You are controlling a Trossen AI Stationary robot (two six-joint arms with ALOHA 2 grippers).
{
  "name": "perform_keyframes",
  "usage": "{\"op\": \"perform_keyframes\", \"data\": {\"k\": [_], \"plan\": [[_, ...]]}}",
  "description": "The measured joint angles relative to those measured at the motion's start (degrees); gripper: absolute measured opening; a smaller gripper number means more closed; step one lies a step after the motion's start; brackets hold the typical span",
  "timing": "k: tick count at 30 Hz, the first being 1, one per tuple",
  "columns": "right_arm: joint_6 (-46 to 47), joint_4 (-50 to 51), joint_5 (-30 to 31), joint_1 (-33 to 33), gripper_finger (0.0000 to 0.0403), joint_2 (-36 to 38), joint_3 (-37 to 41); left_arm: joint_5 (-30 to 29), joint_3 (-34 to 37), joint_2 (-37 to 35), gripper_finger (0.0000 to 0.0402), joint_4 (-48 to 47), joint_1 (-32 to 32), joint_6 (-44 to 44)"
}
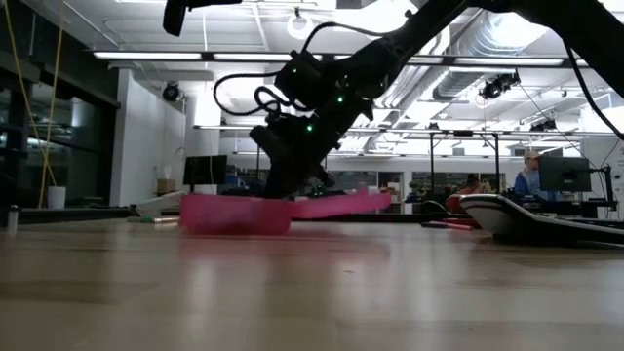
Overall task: Pack school essentials
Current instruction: Put the green scissors into the pink pencil box, then put the pink pencil into the pink pencil box
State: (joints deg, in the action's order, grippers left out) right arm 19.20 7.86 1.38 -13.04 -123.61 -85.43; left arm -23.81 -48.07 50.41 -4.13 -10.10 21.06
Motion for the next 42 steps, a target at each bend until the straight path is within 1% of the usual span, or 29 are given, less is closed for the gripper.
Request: {"op": "perform_keyframes", "data": {"k": [4,12,16,19,21,24,28,31,34,37,42], "plan": [[0.25,0.06,2.74,0.02,0.0,-0.13,0.0,-0.4,0.0,-0.02,0.0,-0.01,0.01,0.0],[0.25,-3.68,2.94,-0.15,0.0,-0.93,0.0,-0.87,0.0,-0.02,0.0,0.05,0.01,0.0],[1.28,-8.02,0.78,-0.17,0.0,-3.22,-0.02,-0.86,0.0,-0.02,0.0,0.51,0.01,-0.02],[5.9,-10.14,-0.23,-0.21,0.0,-4.23,-0.17,-0.86,0.0,-0.03,0.0,1.17,0.01,-0.07],[7.31,-11.7,-0.5,-0.18,0.0,-4.42,-0.15,-0.85,0.0,-0.04,0.0,1.15,0.01,-0.04],[6.5,-14.6,-1.15,-0.07,0.0,-4.36,0.03,-0.85,-0.01,-0.04,0.0,1.14,0.01,-0.1],[2.55,-14.83,-2.59,-0.47,0.0,-1.84,0.04,-0.86,-0.01,-0.04,0.0,1.12,0.01,-0.17],[-2.52,-11.59,-2.43,-1.3,0.0,0.88,0.04,-0.86,0.0,-0.04,0.0,1.14,0.01,-0.19],[-7.93,-5.95,-1.22,-2.49,0.0,4.75,0.04,-0.85,-0.01,-0.04,0.0,1.12,0.01,-0.23],[-13.22,2.12,0.38,-4.03,0.0,8.91,0.0,-0.85,0.0,-0.04,0.0,1.06,0.01,-1.2],[-21.22,19.38,3.54,-6.94,0.0,17.44,0.02,-0.85,0.0,-0.04,0.0,0.82,0.01,-3.03]]}}
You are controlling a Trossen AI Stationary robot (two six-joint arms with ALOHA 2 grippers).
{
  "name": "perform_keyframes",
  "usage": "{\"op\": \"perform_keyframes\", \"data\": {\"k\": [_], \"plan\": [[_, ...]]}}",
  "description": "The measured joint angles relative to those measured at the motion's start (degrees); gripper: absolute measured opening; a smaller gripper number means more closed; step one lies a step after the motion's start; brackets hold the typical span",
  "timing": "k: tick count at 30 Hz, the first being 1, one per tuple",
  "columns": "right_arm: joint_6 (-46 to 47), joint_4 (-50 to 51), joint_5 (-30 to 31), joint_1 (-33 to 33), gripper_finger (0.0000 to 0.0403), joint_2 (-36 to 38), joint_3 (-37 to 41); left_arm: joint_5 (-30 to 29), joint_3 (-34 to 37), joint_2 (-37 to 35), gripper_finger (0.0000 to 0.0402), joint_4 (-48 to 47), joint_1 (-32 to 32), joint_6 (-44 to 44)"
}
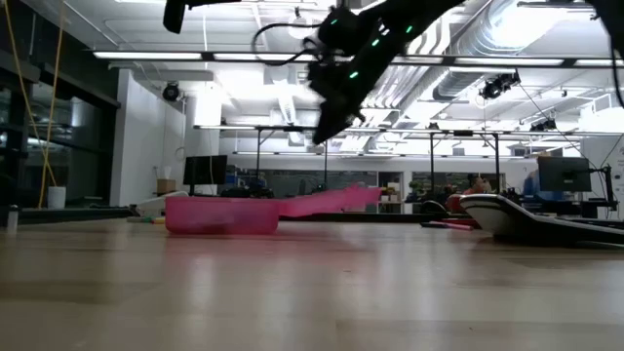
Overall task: Pack school essentials
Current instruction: Put the pink pencil into the pink pencil box
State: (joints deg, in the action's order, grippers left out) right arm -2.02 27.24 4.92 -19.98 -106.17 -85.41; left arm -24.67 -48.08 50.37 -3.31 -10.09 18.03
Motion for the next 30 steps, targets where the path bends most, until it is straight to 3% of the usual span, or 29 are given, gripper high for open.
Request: {"op": "perform_keyframes", "data": {"k": [3,7,12,17,22,30], "plan": [[-1.71,6.59,0.18,-1.69,0.0,5.48,1.49,0.0,0.0,0.0,0.0,-0.41,0.0,-1.53],[2.21,1.96,-0.71,-2.89,0.0,18.7,14.37,0.92,0.0,0.0,0.0,-0.57,0.0,-3.57],[14.79,-16.19,-3.67,-0.81,0.0,39.55,36.39,5.52,0.0,0.16,0.0,0.05,-0.02,-6.62],[20.61,-34.61,-3.84,3.31,0.0,54.21,49.52,12.01,-0.02,3.56,0.0,5.0,-1.45,-10.02],[21.4,-41.39,-1.5,5.84,0.0,61.7,53.63,19.53,-0.02,8.79,0.0,11.76,-3.79,-9.62],[20.6,-41.68,-0.58,6.24,0.0,64.24,53.62,20.13,-0.02,12.38,0.0,16.48,-4.15,-7.72]]}}
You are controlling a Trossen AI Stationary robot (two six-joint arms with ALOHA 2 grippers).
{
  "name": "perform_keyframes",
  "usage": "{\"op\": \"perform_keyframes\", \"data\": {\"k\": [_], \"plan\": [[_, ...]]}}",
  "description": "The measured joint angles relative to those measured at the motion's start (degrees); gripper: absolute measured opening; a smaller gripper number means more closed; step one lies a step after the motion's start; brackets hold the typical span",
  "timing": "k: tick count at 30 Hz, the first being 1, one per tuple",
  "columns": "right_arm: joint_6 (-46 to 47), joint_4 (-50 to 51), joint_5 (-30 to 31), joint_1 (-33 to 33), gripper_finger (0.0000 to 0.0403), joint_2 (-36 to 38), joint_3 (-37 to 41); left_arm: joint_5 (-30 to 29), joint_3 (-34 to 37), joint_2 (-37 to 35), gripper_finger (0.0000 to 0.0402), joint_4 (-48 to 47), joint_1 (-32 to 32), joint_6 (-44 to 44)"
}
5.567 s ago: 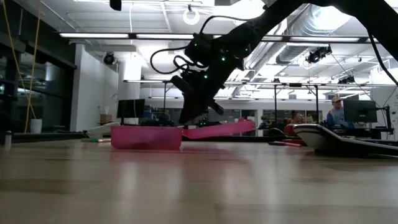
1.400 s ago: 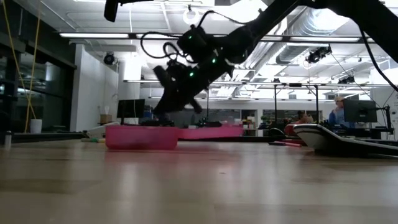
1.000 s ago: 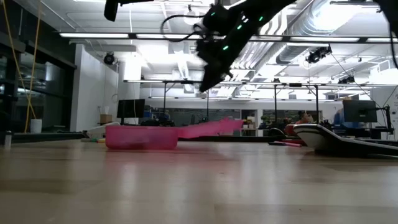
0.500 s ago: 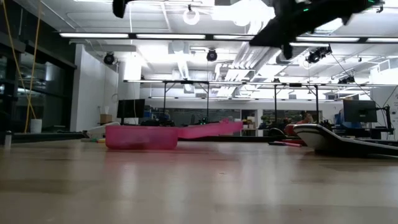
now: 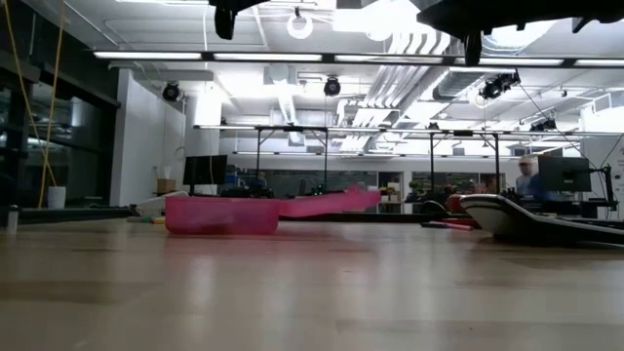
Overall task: Pack school essentials
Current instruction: Put the pink pencil into the pink pencil box
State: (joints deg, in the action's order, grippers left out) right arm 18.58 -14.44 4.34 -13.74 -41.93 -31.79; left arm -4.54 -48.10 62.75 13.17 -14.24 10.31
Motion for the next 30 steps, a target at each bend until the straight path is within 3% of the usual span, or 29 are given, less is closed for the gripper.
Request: {"op": "perform_keyframes", "data": {"k": [9,15,20,26,30], "plan": [[-0.97,1.53,1.0,0.01,0.0,-0.32,-0.36,-1.2,0.0,0.03,0.0,0.02,0.0,0.21],[3.61,30.36,18.0,-0.8,0.0019,-7.97,-9.57,-1.22,0.0,0.03,0.0,0.0,0.0,1.52],[11.31,42.45,17.89,-3.86,0.0078,-18.15,-12.34,-1.25,0.0,0.03,0.0001,-0.24,0.0,1.5],[17.47,48.6,16.87,-8.73,0.0175,-31.62,-12.24,-2.05,0.0,0.03,0.0001,-2.72,0.0,1.5],[18.8,48.5,14.29,-12.31,0.0209,-39.06,-12.24,-2.22,0.0,0.03,0.0001,-2.78,0.0,1.65]]}}
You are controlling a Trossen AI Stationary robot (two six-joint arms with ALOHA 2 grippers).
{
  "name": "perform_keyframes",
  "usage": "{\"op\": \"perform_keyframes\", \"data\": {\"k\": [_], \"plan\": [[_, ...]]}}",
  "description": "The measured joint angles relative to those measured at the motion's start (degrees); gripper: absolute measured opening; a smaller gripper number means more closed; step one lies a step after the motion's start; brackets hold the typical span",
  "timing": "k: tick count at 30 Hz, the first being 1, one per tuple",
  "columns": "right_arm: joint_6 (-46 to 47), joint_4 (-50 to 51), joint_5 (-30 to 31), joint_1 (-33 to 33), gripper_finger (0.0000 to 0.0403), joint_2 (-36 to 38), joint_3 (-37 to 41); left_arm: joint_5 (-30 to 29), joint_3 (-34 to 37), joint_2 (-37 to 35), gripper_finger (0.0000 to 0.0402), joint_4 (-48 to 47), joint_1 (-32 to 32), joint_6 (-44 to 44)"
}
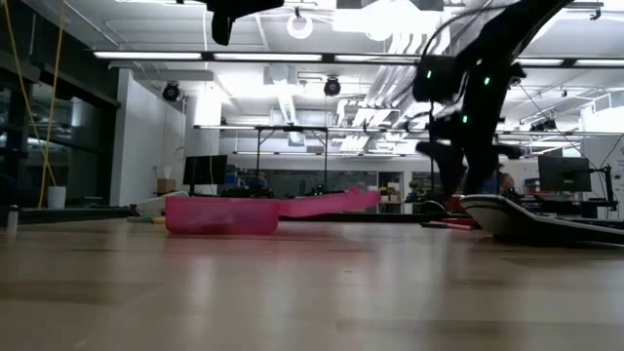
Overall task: Pack school essentials
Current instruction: Put the pink pencil into the pink pencil box
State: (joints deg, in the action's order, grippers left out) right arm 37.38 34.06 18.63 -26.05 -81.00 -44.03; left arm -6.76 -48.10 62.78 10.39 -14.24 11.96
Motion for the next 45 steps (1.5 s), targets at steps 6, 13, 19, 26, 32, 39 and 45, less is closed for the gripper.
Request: {"op": "perform_keyframes", "data": {"k": [6,13,19,26,32,39,45], "plan": [[3.89,-1.09,-3.04,-4.51,0.0208,-7.09,0.0,-0.01,0.0,0.0,0.0001,0.0,0.0,0.05],[3.5,-3.29,-7.83,-6.26,0.0174,-9.75,0.0,-0.01,0.0,0.0,0.0,0.0,0.0,0.05],[4.1,-3.17,-9.74,-7.1,0.0113,-11.93,-0.31,-0.14,0.0,0.0,0.0001,-0.02,0.0,0.05],[1.76,-2.9,-10.17,-7.0,0.0012,-11.31,-0.17,0.06,0.0,0.0,0.0001,-0.07,0.0,1.33],[1.16,1.53,-10.14,-5.79,0.0004,-4.45,-0.55,0.07,0.0,0.0,0.0001,-0.07,0.01,1.36],[-0.7,-5.4,-8.19,-1.07,0.0002,11.04,-2.51,-1.05,0.04,-0.64,0.0001,0.16,0.0,0.25],[-9.39,-25.53,-11.14,5.89,0.0001,18.69,-2.51,-5.25,0.04,-0.85,0.0018,0.15,-0.02,-0.42]]}}
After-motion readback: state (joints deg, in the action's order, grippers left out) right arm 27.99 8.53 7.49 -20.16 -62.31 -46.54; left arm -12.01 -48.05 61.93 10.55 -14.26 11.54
